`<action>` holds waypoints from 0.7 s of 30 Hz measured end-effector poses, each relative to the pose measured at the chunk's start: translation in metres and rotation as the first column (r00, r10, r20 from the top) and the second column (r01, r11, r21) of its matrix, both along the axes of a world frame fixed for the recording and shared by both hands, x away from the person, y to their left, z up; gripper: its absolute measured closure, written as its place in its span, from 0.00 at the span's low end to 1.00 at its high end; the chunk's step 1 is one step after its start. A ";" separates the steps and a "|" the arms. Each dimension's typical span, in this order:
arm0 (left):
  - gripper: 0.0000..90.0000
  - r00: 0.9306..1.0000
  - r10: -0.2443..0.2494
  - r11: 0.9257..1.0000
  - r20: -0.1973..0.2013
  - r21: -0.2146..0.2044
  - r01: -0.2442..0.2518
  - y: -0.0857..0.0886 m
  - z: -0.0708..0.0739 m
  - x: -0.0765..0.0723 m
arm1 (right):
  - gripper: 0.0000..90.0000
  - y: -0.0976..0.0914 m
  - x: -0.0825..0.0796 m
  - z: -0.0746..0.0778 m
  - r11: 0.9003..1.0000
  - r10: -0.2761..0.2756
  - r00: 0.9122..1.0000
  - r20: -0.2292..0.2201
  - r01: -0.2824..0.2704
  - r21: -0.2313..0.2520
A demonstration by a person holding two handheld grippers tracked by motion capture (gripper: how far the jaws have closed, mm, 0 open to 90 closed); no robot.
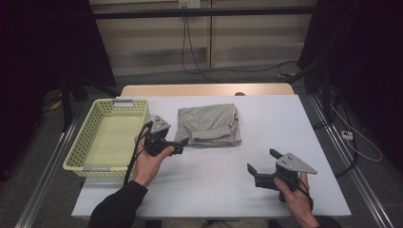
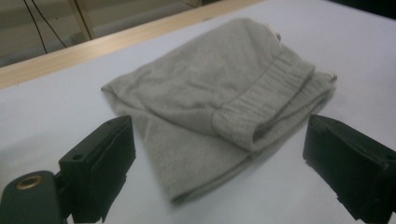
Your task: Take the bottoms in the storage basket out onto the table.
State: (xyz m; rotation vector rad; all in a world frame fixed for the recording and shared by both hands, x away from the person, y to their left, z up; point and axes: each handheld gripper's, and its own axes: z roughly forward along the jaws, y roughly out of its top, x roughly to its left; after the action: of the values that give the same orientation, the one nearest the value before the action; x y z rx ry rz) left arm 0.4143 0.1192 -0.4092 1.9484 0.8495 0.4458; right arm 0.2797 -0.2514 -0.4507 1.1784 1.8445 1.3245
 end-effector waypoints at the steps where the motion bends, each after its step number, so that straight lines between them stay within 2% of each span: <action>1: 0.11 1.000 -0.002 1.000 0.001 0.000 0.002 -0.001 0.000 0.002 | 0.03 0.000 0.000 0.000 1.000 0.004 1.000 0.003 -0.004 -0.003; 4: 0.11 1.000 0.000 1.000 -0.017 -0.007 0.000 -0.005 -0.001 0.007 | 0.03 0.001 0.000 0.000 1.000 0.000 1.000 -0.001 0.000 0.000; 5: 0.11 0.999 -0.003 1.000 -0.049 0.007 0.004 -0.008 -0.002 0.012 | 0.03 0.001 0.001 0.000 1.000 0.000 1.000 0.001 0.000 0.001; 6: 0.12 0.999 -0.003 1.000 -0.049 0.007 0.004 -0.008 -0.002 0.012 | 0.03 0.001 0.001 0.000 1.000 0.000 1.000 0.001 0.000 0.001; 7: 0.13 0.998 0.010 1.000 -0.068 0.019 -0.009 -0.009 -0.002 0.014 | 0.03 0.001 0.001 0.000 1.000 0.000 1.000 0.002 0.000 0.002; 8: 0.13 0.996 0.025 1.000 -0.082 -0.004 -0.026 -0.010 -0.003 0.020 | 0.03 0.001 0.001 0.000 1.000 0.003 1.000 0.000 -0.003 0.001; 13: 0.13 0.994 0.043 0.999 -0.103 0.003 -0.043 -0.013 -0.006 0.031 | 0.03 0.001 0.001 0.000 1.000 0.008 1.000 0.001 -0.008 -0.004; 15: 0.11 0.993 0.055 0.998 -0.106 -0.006 -0.056 -0.014 -0.005 0.035 | 0.03 0.001 0.001 0.000 1.000 0.009 1.000 -0.001 -0.009 -0.004; 18: 0.11 0.992 0.074 0.997 -0.101 0.017 -0.072 -0.017 -0.005 0.040 | 0.03 0.001 0.001 0.000 1.000 0.008 1.000 0.001 -0.008 -0.003; 19: 0.11 0.991 0.076 0.997 -0.111 0.023 -0.074 -0.017 -0.006 0.042 | 0.03 0.001 0.001 0.000 1.000 0.008 1.000 0.001 -0.008 -0.002; 20: 0.11 0.985 0.084 0.996 -0.150 0.023 -0.081 -0.020 -0.006 0.044 | 0.03 0.001 0.001 0.000 1.000 0.008 1.000 -0.001 -0.008 -0.002; 21: 0.11 0.985 0.084 0.996 -0.150 0.023 -0.081 -0.020 -0.006 0.044 | 0.03 0.001 0.001 0.000 1.000 0.010 1.000 0.000 -0.010 -0.004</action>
State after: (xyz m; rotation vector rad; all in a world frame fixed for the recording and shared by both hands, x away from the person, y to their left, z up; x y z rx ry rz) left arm 0.4581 0.0996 -0.4156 1.9867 1.0294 0.3575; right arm 0.2805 -0.2503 -0.4511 1.1687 1.8540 1.3254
